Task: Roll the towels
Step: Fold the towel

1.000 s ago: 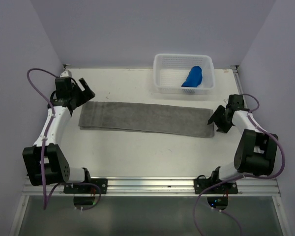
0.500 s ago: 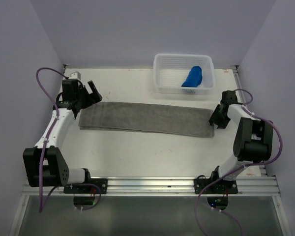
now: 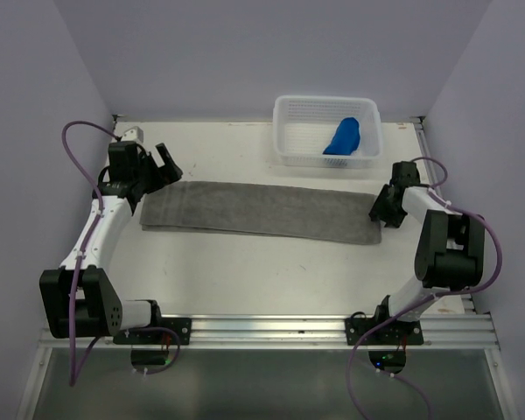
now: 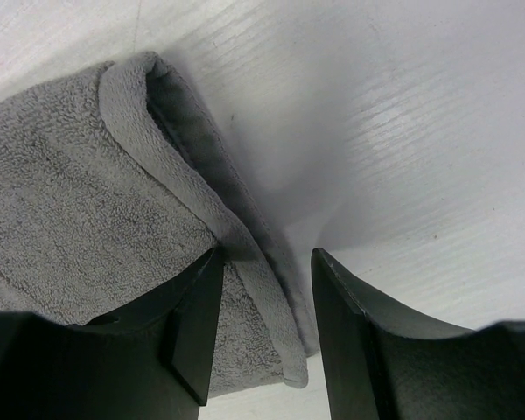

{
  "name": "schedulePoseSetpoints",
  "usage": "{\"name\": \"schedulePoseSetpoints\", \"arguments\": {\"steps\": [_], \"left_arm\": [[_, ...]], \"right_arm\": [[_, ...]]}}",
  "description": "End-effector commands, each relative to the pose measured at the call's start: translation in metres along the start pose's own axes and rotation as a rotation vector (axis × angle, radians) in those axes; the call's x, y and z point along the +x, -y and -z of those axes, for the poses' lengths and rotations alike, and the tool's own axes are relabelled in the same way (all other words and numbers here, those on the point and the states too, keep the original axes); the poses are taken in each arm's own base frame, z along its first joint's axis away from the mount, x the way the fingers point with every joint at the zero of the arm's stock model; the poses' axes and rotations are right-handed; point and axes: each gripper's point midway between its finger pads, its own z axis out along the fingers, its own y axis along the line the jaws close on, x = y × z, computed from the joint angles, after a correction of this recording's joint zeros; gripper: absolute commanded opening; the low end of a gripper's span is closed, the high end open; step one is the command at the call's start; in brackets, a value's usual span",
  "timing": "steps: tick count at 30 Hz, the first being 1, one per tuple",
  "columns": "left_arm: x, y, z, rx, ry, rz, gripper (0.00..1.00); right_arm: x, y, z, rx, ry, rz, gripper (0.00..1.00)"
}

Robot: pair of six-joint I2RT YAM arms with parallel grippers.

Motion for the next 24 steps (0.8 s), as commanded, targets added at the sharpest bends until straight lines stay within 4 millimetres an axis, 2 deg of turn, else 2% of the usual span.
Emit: {"name": "schedulePoseSetpoints", "arguments": {"steps": [1, 8, 10, 14, 17, 19, 21, 24], "left_arm": [[-0.013, 0.01, 0.006, 0.054, 0.06, -0.035, 1.0], [-0.012, 0.011, 0.005, 0.06, 0.059, -0.038, 0.99], [-0.012, 0.012, 0.005, 0.062, 0.056, -0.038, 0.99], [-0.011, 0.013, 0.005, 0.069, 0.053, -0.038, 1.0], [-0.011, 0.013, 0.004, 0.07, 0.051, -0.036, 1.0], [-0.01, 0.013, 0.005, 0.073, 0.05, -0.036, 0.99], [-0.011, 0.015, 0.006, 0.08, 0.055, -0.036, 1.0], [-0.011, 0.017, 0.008, 0.089, 0.056, -0.037, 1.0]], "right_arm": [[-0.013, -0.008, 0.003, -0.025, 0.053, 0.0, 0.49], [-0.002, -0.016, -0.012, -0.019, 0.002, 0.044, 0.47], [0.002, -0.014, -0.016, -0.005, -0.013, 0.047, 0.43], [0.012, -0.011, -0.021, 0.007, -0.051, 0.045, 0.24], [0.016, -0.009, -0.02, 0.02, -0.074, 0.052, 0.15], [0.016, -0.004, -0.009, 0.039, -0.082, 0.047, 0.1], [0.004, -0.006, 0.006, 0.042, -0.053, 0.042, 0.03], [-0.019, 0.005, 0.045, 0.104, 0.009, 0.064, 0.0]]}}
